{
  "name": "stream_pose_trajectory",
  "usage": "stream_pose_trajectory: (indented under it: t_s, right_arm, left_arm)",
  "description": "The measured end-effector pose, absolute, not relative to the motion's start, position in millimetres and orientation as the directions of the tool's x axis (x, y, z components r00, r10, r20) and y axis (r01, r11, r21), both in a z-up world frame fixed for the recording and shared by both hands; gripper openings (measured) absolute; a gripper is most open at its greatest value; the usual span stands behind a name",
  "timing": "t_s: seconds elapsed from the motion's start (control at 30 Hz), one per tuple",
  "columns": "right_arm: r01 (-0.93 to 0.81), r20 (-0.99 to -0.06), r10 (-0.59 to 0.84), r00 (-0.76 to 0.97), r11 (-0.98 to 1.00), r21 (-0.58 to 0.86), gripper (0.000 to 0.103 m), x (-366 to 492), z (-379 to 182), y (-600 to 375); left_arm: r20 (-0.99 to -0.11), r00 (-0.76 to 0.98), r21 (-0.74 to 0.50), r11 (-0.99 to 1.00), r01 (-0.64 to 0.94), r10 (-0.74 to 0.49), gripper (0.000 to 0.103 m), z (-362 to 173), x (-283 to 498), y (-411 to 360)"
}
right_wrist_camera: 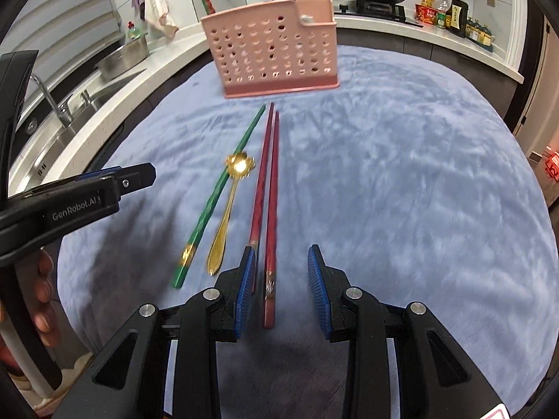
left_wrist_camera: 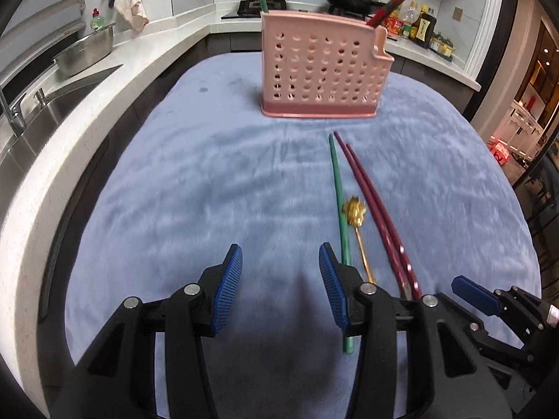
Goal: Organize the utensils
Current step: 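Move both open tools back over the remaining utensils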
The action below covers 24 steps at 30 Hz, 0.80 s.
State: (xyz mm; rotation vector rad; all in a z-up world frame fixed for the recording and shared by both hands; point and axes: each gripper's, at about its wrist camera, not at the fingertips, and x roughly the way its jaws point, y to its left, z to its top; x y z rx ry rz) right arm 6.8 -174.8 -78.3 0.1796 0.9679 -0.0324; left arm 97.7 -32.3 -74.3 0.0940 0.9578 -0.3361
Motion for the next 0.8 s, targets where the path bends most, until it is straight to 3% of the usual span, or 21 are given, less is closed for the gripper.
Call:
stream_pose_trajectory:
  t_s: [0.23, 0.8]
  right_arm:
    - [0.112, -0.84, 0.05, 0.54, 0.985, 0.131, 0.022, 4.9, -92.7, -173.7]
    - [0.091, -0.845, 0.055, 0.532, 0.988, 0.121, 0.019, 15.1, -102.0, -170.1]
  left_arm:
    - [-0.834, 0.496, -0.075, 0.94, 0.332, -0.242, 0.044, -85.9, 91.4, -32.3]
    - [-0.851, 0.46, -0.066, 0.922, 0.38, -0.251, 0.047, -96.8, 83.2, -46.5]
